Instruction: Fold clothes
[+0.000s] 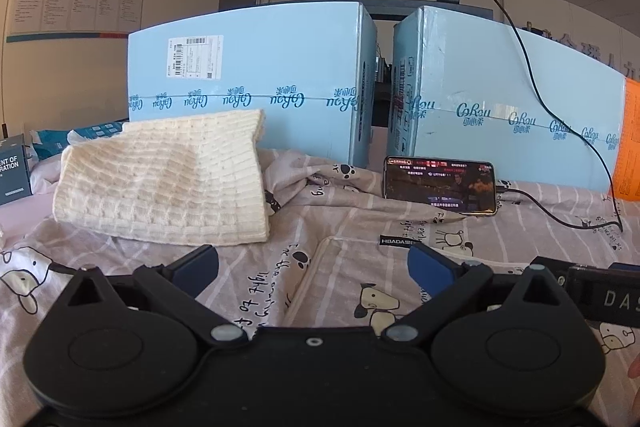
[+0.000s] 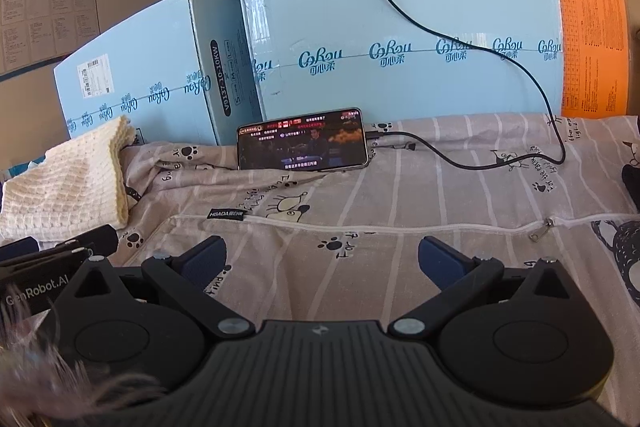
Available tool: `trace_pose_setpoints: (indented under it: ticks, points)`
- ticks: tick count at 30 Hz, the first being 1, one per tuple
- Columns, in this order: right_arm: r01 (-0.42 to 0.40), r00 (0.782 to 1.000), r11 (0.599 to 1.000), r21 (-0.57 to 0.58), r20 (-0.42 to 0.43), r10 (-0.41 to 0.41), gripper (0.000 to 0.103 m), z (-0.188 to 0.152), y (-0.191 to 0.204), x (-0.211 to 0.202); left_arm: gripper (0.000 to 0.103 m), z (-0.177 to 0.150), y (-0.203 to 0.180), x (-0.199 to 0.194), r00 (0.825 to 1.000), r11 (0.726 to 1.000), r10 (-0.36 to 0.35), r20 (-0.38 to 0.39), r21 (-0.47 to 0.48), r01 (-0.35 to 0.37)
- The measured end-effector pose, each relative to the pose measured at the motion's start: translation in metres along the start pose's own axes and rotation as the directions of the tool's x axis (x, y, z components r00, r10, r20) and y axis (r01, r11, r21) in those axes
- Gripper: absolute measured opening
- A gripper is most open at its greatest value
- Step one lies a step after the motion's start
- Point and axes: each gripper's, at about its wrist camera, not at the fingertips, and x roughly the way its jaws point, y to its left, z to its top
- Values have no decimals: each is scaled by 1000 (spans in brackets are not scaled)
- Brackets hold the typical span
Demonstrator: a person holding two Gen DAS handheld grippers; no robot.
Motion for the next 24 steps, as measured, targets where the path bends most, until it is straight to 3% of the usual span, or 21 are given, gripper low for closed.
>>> trace_pose_setpoints:
  ticks: [24]
  points:
    - [-8, 1000, 1000, -5, -21, 8, 103, -4, 3, 3, 103, -1, 1, -1, 1000, 1000, -3, -2, -4, 3]
